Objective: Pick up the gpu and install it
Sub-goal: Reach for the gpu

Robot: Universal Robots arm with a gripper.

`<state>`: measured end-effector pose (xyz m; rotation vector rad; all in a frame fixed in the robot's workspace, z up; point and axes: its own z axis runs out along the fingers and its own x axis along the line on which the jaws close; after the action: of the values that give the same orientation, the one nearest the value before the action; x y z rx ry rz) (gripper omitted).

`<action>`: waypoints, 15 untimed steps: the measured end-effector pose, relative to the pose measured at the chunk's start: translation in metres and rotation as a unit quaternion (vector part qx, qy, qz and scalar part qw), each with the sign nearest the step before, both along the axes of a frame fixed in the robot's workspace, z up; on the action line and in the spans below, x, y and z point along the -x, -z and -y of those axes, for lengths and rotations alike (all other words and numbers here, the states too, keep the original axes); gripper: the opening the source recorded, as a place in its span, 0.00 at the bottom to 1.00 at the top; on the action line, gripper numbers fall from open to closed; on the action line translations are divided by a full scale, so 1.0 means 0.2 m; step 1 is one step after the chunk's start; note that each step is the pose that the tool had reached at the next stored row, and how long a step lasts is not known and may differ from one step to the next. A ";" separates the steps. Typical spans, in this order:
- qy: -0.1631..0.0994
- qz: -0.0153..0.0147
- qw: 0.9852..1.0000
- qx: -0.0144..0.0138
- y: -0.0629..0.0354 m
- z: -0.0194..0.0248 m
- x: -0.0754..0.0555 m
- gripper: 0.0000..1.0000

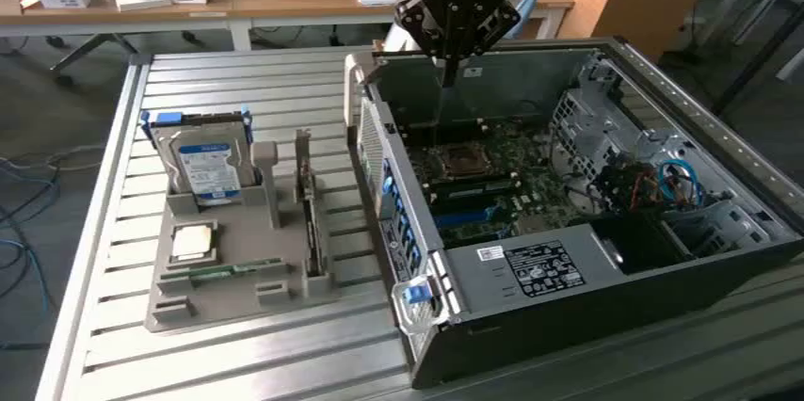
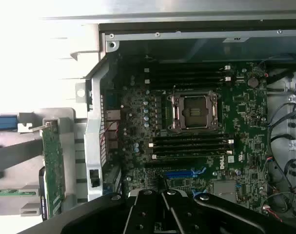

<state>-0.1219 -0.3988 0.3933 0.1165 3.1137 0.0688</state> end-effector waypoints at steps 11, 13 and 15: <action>0.000 0.000 1.000 0.000 0.000 0.000 0.00 0.11; 0.000 0.000 1.000 0.000 0.001 0.000 0.01 0.11; 0.000 0.000 1.000 0.000 0.001 0.000 0.02 0.11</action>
<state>-0.1252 -0.3989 0.3931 0.1166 3.1138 0.0687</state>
